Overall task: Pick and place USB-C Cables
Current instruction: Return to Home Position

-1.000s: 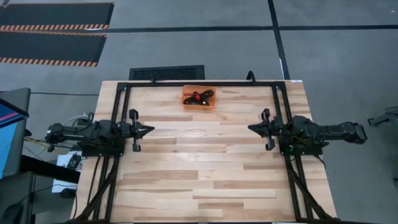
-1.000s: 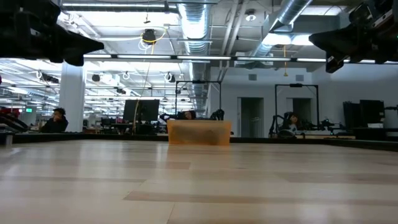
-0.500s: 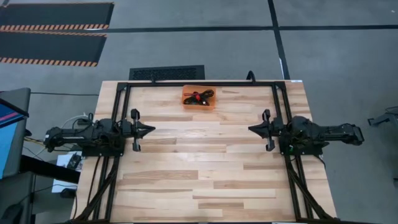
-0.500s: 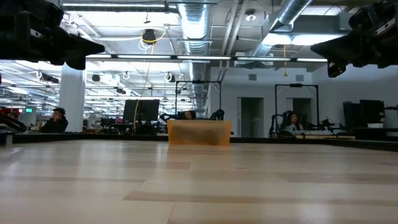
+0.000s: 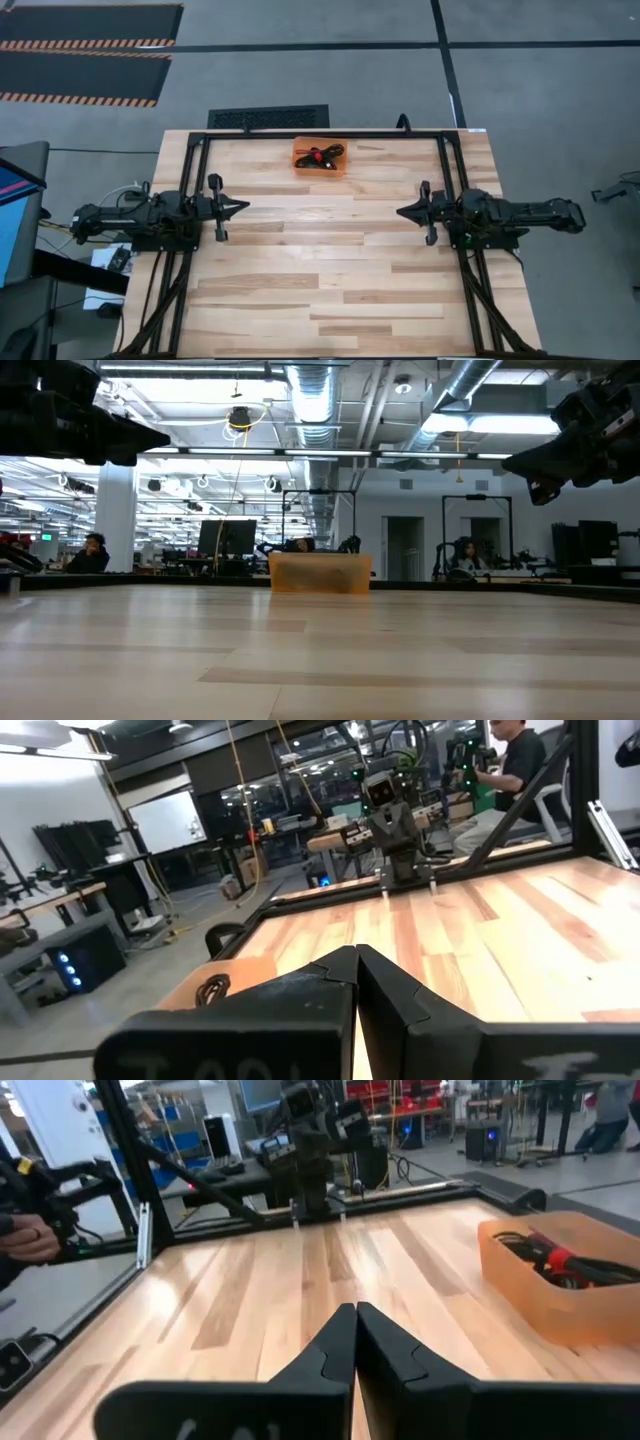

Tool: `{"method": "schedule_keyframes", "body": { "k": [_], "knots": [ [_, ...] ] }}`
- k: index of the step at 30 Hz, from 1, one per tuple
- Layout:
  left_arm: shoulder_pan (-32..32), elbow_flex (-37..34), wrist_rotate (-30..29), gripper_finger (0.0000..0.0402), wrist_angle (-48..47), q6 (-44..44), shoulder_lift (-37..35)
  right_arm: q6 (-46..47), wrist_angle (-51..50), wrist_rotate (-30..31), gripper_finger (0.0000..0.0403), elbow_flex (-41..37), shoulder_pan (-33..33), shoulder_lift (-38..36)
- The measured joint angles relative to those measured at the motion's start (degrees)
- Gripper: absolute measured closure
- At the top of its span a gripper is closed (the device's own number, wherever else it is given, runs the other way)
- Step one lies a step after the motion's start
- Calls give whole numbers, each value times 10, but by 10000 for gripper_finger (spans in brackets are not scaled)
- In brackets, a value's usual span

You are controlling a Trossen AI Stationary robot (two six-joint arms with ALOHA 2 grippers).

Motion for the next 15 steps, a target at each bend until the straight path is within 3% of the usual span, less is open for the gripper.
{"method": "schedule_keyframes", "body": {
  "k": [5, 15],
  "knots": [
    [0, 0, 0, 401, 2, 10, 0, -4, -3, 0, 371, 0, -1, 0],
    [0, -1, -1, 401, 2, -77, 0, -3, -5, 0, 372, 0, -1, 0]
  ]
}}
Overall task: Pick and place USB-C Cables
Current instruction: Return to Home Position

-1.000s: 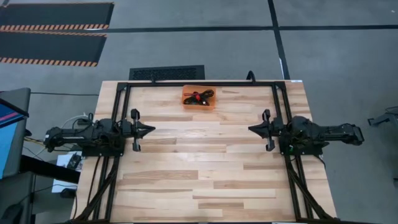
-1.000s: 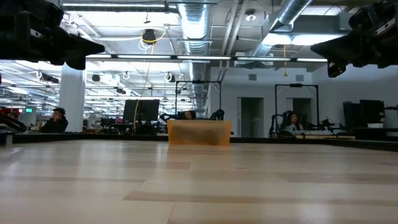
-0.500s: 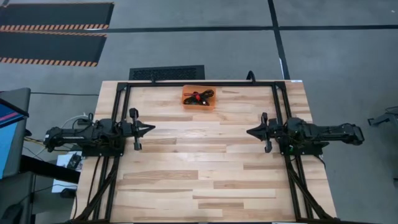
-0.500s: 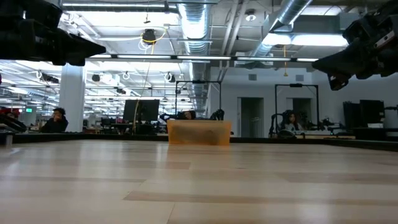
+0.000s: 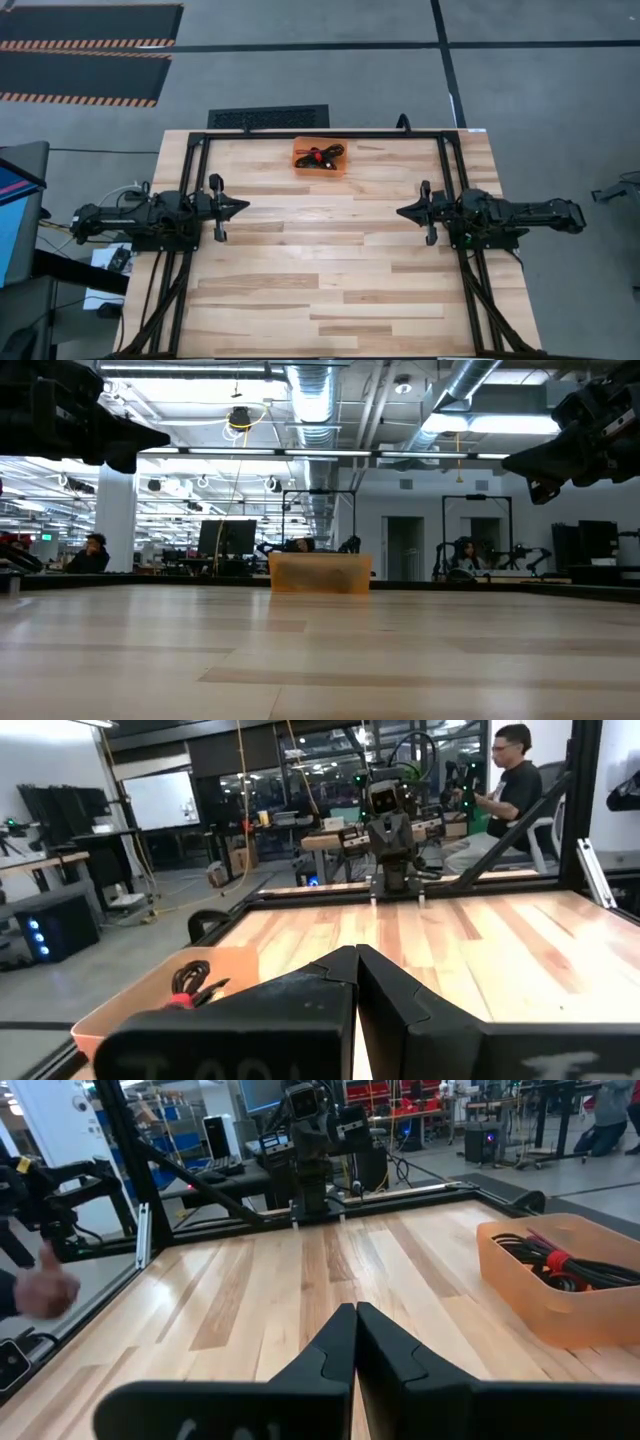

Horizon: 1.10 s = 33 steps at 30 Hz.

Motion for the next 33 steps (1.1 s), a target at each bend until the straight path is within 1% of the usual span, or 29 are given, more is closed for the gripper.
{"method": "schedule_keyframes", "body": {
  "k": [33],
  "knots": [
    [0, 0, -1, 401, 0, 8, 0, -1, -2, 0, 369, 0, 0, 0]
  ]
}}
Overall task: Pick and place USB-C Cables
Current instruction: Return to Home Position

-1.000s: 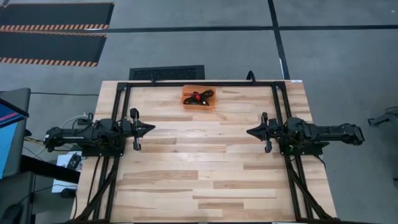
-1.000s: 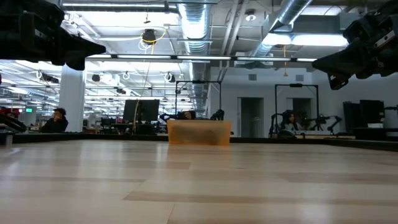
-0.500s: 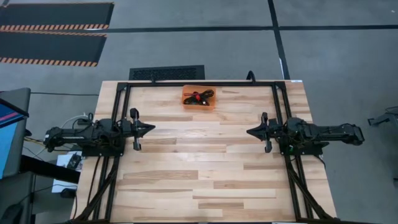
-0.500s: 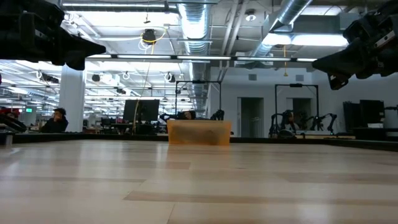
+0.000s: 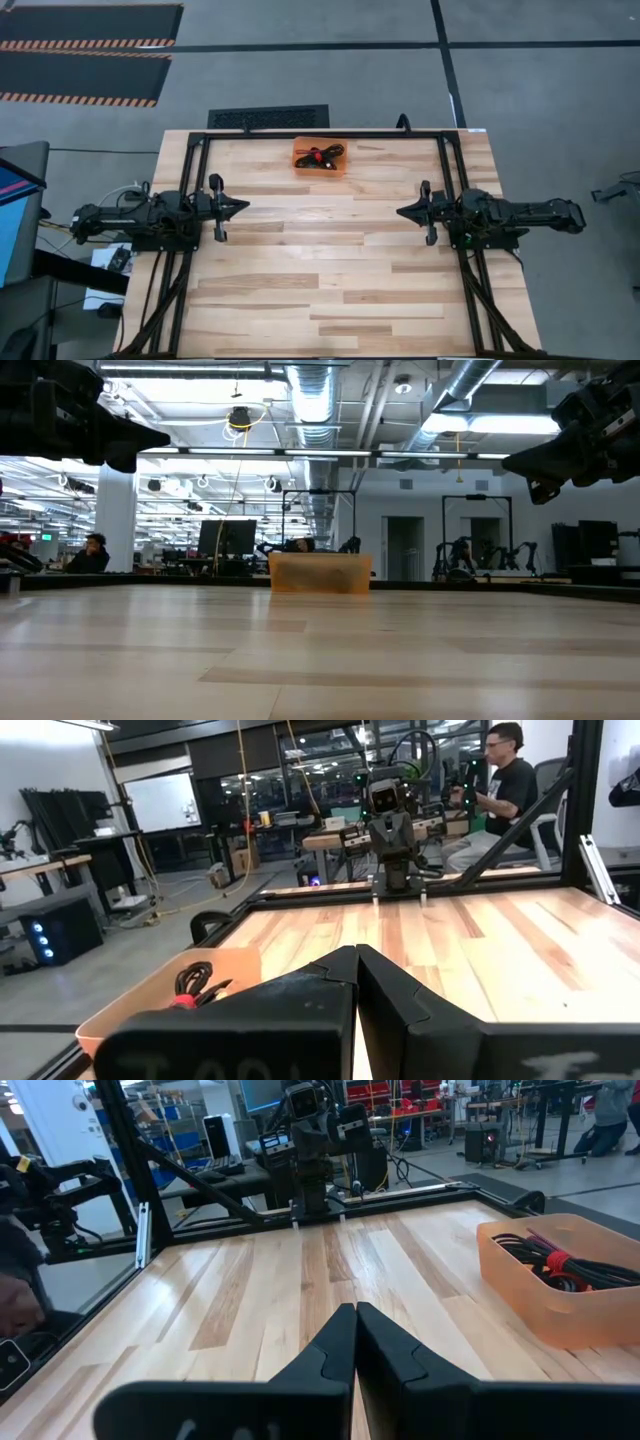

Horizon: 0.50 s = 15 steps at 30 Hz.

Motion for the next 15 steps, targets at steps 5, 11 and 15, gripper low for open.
{"method": "schedule_keyframes", "body": {
  "k": [5, 11, 15],
  "knots": [
    [0, 0, 0, 401, 0, -2, 0, 0, 0, 0, 371, 0, 0, 0],
    [0, 0, 0, 401, 0, -4, 0, 0, 0, 0, 370, 0, 0, 0],
    [0, 0, 0, 401, 0, -2, 0, 0, 0, 0, 370, 0, 0, 0]
  ]
}}
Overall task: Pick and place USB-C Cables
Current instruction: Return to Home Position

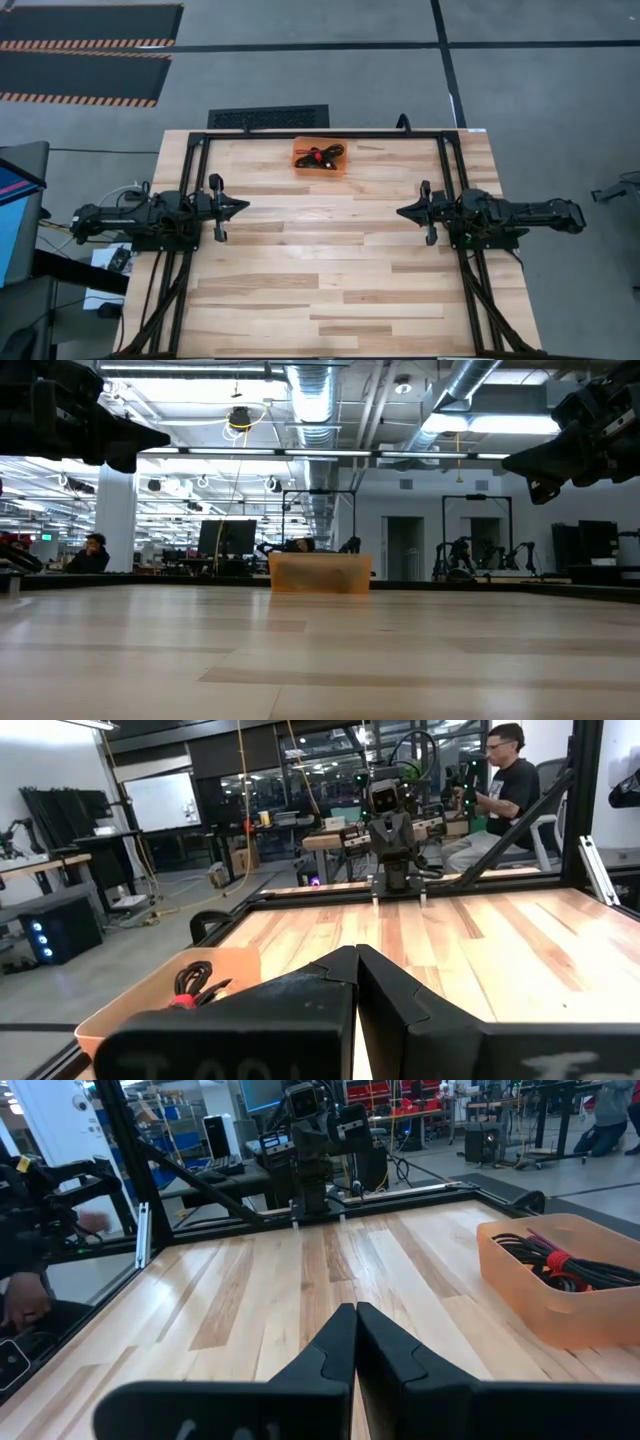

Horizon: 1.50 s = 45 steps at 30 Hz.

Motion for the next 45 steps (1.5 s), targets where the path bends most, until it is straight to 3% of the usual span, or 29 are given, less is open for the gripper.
{"method": "schedule_keyframes", "body": {
  "k": [45],
  "knots": [
    [0, 0, 0, 401, 0, -3, 24, 0, 0, 0, 370, 0, 0, 0]
  ]
}}
